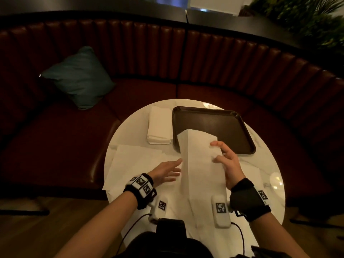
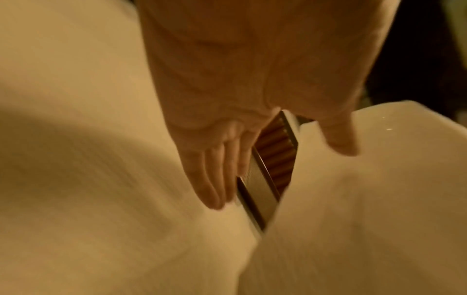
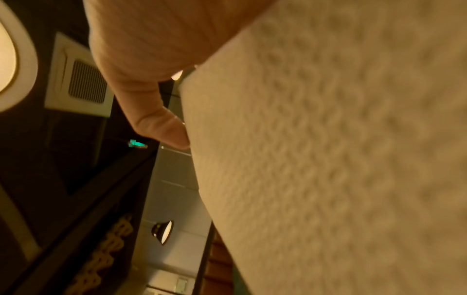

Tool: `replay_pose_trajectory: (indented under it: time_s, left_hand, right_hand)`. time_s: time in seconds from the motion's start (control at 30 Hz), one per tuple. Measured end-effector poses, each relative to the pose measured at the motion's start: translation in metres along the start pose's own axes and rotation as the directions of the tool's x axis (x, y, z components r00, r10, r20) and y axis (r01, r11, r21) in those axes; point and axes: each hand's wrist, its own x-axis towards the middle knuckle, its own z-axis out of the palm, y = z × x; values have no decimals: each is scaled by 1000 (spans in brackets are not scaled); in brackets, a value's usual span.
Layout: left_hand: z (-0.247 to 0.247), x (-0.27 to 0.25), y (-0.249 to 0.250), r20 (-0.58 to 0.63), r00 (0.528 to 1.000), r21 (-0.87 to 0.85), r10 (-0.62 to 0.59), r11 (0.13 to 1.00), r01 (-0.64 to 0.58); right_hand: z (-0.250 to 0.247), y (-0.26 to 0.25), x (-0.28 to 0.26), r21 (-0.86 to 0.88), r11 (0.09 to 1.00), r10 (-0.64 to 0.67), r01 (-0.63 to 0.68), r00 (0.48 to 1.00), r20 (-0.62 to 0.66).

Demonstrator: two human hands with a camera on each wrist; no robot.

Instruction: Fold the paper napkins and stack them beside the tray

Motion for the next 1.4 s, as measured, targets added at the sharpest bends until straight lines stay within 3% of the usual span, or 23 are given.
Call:
replay_pose_trajectory:
  time_s: [0.1,0.33,0.43,0.5,0.63,0.8,0.93,1.03,1.1,1.17,1.2,1.27,1.33,1.4]
  left_hand:
    - [4,0,10,76,997,-156,19,988,-7]
    - [6,-11,28,-61,989,-334,137,931,-150]
    - [6,-15,34,-53,984,-348,171,920,-178]
    - [8,-15,34,-59,979,-314,197,927,-205]
    - [16,-9,29,-61,975,-241,213,945,-222]
    - [10,-1,20,-113,969,-226,221,944,-242]
    - [1,4,22,-160,954,-109,254,956,-273]
    - [-5,7,26,-375,887,13,269,958,-286]
    - [-12,10,25,-522,789,147,324,945,-291]
    - [-16,9,23,-584,686,316,435,900,-301]
    - [-16,8,24,-557,675,367,485,872,-324]
    - [-9,8,27,-431,736,378,522,845,-377]
    - [-3,12,29,-300,820,308,488,863,-401]
    - [-2,17,34,-249,863,193,440,896,-401]
  right_hand:
    - [-6,-7,6,-42,999,-26,24,999,-47]
    - [-24,15,23,-328,944,-47,-27,976,-215]
    - [-22,29,31,-448,892,-45,-58,975,-216]
    - [-11,33,34,-487,867,31,-108,986,-164]
    - [19,39,34,-351,901,267,-255,964,-17]
    - [31,48,47,-121,919,369,-374,927,-64]
    - [37,48,58,68,919,392,-388,917,-72]
    - [42,48,66,63,926,377,-372,919,-115]
    - [45,49,70,51,929,370,-366,919,-139]
    - [49,48,74,37,939,343,-342,926,-158]
    - [53,47,76,26,945,327,-327,932,-158]
    - [60,46,81,-16,950,309,-312,945,-105]
    - [68,45,86,-102,950,300,-296,954,23]
    - [74,48,94,-240,941,282,-238,945,165]
